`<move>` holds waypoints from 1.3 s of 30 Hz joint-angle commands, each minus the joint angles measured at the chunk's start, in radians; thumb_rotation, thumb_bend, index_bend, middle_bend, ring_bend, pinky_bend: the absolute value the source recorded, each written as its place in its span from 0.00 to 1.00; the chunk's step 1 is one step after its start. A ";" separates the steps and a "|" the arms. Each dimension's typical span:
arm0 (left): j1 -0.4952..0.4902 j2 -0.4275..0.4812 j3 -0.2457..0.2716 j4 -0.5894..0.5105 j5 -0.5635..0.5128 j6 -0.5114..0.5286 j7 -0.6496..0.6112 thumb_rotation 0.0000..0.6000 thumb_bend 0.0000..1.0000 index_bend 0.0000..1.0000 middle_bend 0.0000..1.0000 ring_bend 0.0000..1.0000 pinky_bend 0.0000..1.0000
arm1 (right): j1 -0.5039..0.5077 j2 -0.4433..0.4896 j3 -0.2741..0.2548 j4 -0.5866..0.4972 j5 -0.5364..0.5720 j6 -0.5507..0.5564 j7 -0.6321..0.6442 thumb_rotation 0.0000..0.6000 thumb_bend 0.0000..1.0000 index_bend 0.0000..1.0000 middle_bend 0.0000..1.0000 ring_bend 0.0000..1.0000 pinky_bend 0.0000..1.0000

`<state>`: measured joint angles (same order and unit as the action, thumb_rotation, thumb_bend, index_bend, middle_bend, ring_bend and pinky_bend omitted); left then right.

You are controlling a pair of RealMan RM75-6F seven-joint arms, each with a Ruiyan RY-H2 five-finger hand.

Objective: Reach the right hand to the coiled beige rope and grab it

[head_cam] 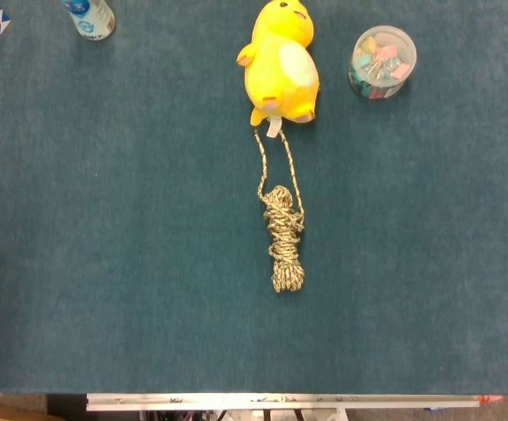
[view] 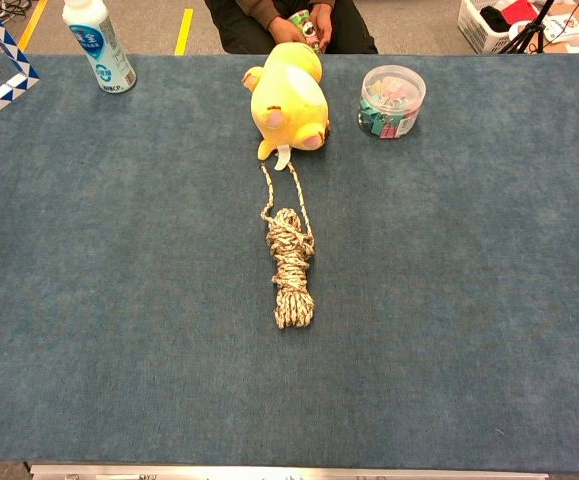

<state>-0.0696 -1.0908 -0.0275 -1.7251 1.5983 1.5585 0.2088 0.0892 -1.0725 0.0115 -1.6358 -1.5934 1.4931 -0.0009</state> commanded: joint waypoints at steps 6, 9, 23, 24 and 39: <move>0.000 0.003 0.000 -0.002 -0.001 0.001 -0.005 1.00 0.23 0.00 0.00 0.00 0.00 | 0.004 -0.010 0.001 0.008 -0.011 -0.001 0.013 1.00 0.33 0.04 0.23 0.16 0.31; 0.002 0.003 -0.002 -0.001 0.001 0.006 -0.010 1.00 0.23 0.00 0.00 0.00 0.00 | 0.006 -0.014 0.002 0.015 -0.028 0.010 0.029 1.00 0.33 0.05 0.23 0.17 0.31; 0.002 0.016 -0.008 -0.018 -0.002 0.011 -0.010 1.00 0.23 0.00 0.00 0.00 0.00 | 0.118 -0.091 -0.023 0.096 -0.239 0.020 0.341 1.00 0.35 0.07 0.24 0.22 0.40; 0.003 0.018 -0.009 -0.020 -0.003 0.013 -0.010 1.00 0.23 0.00 0.00 0.00 0.00 | 0.135 -0.101 -0.024 0.099 -0.252 0.010 0.364 1.00 0.35 0.07 0.24 0.22 0.40; 0.019 0.032 -0.011 -0.037 -0.008 0.038 -0.002 1.00 0.23 0.00 0.00 0.00 0.00 | 0.353 -0.286 -0.043 0.129 -0.393 -0.052 0.675 1.00 0.53 0.00 0.20 0.66 0.91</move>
<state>-0.0504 -1.0588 -0.0382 -1.7618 1.5906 1.5961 0.2070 0.4147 -1.3317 -0.0254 -1.5093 -1.9616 1.4485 0.6560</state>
